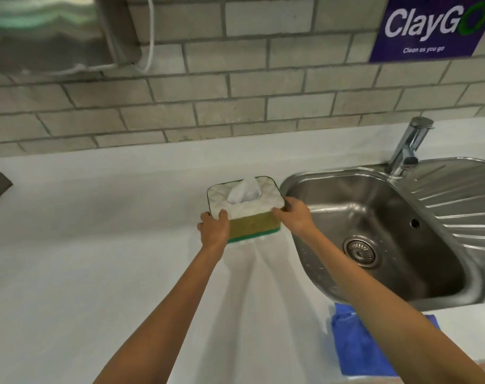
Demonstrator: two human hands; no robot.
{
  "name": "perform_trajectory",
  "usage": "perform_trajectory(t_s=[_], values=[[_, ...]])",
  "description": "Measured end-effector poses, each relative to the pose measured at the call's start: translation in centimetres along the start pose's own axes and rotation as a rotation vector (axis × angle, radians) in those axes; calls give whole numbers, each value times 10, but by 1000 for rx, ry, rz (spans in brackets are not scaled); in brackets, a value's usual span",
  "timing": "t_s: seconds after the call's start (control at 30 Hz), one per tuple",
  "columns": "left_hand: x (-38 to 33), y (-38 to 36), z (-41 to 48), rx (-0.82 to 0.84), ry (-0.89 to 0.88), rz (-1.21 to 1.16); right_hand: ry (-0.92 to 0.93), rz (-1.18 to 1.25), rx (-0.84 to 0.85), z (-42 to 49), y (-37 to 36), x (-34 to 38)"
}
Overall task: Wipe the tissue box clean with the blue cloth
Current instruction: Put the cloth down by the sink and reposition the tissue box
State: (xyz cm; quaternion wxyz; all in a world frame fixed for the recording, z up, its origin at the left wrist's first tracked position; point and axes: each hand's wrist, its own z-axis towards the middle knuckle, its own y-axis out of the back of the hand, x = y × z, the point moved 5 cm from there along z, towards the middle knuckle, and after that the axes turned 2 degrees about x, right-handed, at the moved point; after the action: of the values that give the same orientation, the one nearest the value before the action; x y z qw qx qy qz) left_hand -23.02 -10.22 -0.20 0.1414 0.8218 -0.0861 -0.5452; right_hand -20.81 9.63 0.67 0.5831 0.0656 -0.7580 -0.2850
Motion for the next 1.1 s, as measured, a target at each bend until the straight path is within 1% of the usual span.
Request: perform_trajectory(t_s=[0.1, 0.4, 0.5, 0.63, 0.83, 1.1], values=[[-3, 0, 18, 10, -20, -23, 6, -4, -24, 13, -5, 6], [-32, -5, 81, -1, -93, -88, -20, 51, -20, 71, -15, 25], [-42, -9, 104, -9, -99, -109, 6, 41, -27, 96, -18, 34], [-52, -16, 123, -26, -149, -108, 25, 13, -36, 121, -19, 39], [-62, -21, 146, -14, -150, -105, 7, 15, -33, 148, -21, 44], [-66, -19, 161, -12, -137, -81, -7, 33, -27, 162, -28, 46]])
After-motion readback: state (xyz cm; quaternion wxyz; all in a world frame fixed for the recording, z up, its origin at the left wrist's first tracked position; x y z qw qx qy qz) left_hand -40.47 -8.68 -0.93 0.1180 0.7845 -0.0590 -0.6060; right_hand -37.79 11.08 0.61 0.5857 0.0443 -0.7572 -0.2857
